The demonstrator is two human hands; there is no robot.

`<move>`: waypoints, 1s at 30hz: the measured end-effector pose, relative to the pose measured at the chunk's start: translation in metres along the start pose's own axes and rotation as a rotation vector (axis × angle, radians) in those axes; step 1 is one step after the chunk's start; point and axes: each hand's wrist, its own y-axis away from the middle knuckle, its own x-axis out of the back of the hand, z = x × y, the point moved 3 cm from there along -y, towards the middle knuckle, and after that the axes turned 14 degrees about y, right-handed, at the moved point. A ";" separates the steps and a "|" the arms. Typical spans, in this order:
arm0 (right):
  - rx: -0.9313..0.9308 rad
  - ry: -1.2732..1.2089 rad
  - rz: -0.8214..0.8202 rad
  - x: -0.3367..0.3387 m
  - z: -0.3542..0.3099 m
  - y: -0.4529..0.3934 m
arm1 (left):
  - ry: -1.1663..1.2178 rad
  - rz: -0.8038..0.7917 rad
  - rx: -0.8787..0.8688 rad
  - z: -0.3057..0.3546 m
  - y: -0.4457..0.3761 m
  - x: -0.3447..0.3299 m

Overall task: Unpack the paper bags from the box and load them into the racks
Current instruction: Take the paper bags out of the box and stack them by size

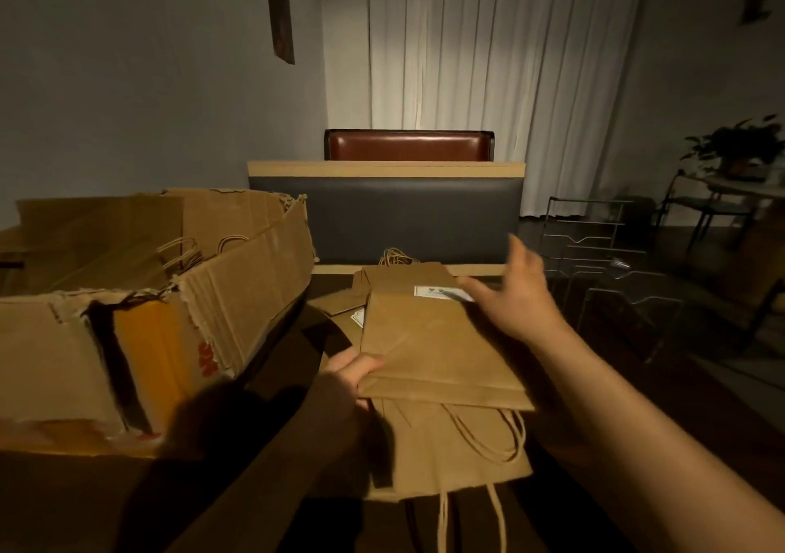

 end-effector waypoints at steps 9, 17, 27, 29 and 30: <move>-0.405 -0.928 -0.395 -0.029 0.079 -0.003 | 0.007 0.107 0.068 0.001 -0.010 -0.004; -0.383 -0.795 -0.330 -0.013 0.082 -0.062 | 0.148 0.289 0.149 0.041 -0.048 0.029; -0.226 -0.584 -0.469 -0.058 0.060 -0.196 | -0.190 0.211 -0.082 0.074 -0.128 0.045; -0.240 -0.508 -0.494 -0.084 0.060 -0.212 | -0.278 0.236 -0.080 0.078 -0.137 0.048; -0.238 -0.460 -0.503 -0.099 0.060 -0.219 | -0.309 0.251 -0.072 0.080 -0.141 0.050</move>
